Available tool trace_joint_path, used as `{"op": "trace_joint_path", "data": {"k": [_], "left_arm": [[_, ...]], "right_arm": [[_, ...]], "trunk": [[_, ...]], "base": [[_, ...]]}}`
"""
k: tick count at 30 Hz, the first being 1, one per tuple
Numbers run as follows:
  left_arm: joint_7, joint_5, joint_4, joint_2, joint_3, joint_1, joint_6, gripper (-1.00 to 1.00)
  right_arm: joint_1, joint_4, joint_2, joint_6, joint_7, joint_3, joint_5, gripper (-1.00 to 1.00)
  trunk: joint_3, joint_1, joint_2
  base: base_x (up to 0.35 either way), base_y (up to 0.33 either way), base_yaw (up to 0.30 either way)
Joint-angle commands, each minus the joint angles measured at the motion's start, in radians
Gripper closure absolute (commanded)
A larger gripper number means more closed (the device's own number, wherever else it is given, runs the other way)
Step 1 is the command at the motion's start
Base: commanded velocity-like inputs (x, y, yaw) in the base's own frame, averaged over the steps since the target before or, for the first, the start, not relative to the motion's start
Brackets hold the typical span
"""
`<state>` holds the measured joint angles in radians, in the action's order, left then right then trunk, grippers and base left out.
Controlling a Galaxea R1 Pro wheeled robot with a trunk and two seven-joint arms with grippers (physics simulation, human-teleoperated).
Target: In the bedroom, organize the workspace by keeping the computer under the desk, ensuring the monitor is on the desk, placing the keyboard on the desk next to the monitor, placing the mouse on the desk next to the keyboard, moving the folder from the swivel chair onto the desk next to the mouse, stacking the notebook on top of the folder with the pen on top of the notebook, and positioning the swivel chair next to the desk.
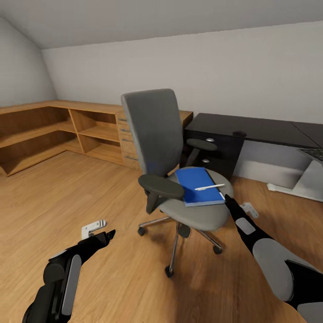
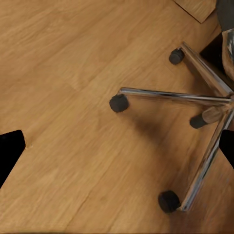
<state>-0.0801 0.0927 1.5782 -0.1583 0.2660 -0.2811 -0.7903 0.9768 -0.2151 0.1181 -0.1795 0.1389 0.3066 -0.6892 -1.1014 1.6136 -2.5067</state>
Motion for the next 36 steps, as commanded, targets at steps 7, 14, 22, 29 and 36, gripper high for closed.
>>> {"op": "trace_joint_path", "data": {"k": [7,14,22,29,36], "left_arm": [[-0.001,0.005,0.000,-0.002,0.002,-0.001,-0.004,-1.00],[-0.001,0.005,-0.008,-0.003,-0.001,-0.001,-0.001,-1.00],[-0.001,0.004,-0.033,-0.004,-0.031,-0.001,0.003,-1.00],[-0.001,0.005,-0.035,-0.005,-0.033,-0.001,0.003,-1.00],[-0.001,0.005,-0.035,-0.004,-0.033,-0.001,0.003,-1.00]], "right_arm": [[0.000,0.003,0.000,-0.003,0.008,-0.011,-0.012,-1.00],[0.000,0.003,-0.002,-0.003,0.008,-0.012,-0.010,-1.00],[0.000,0.003,-0.002,-0.003,0.008,-0.013,-0.010,-1.00],[0.000,0.003,-0.002,-0.003,0.008,-0.014,-0.009,-1.00],[0.000,0.003,-0.002,-0.002,0.008,-0.015,-0.009,-1.00]], "trunk": [[-0.001,0.000,0.000],[-0.001,0.000,0.000],[-0.001,0.000,0.000],[-0.002,0.000,0.000],[-0.002,0.000,0.000]], "base": [[0.000,-0.003,0.277],[0.000,-0.193,0.277],[0.078,-0.033,0.277],[0.089,-0.015,0.257],[0.173,0.000,0.039]]}}
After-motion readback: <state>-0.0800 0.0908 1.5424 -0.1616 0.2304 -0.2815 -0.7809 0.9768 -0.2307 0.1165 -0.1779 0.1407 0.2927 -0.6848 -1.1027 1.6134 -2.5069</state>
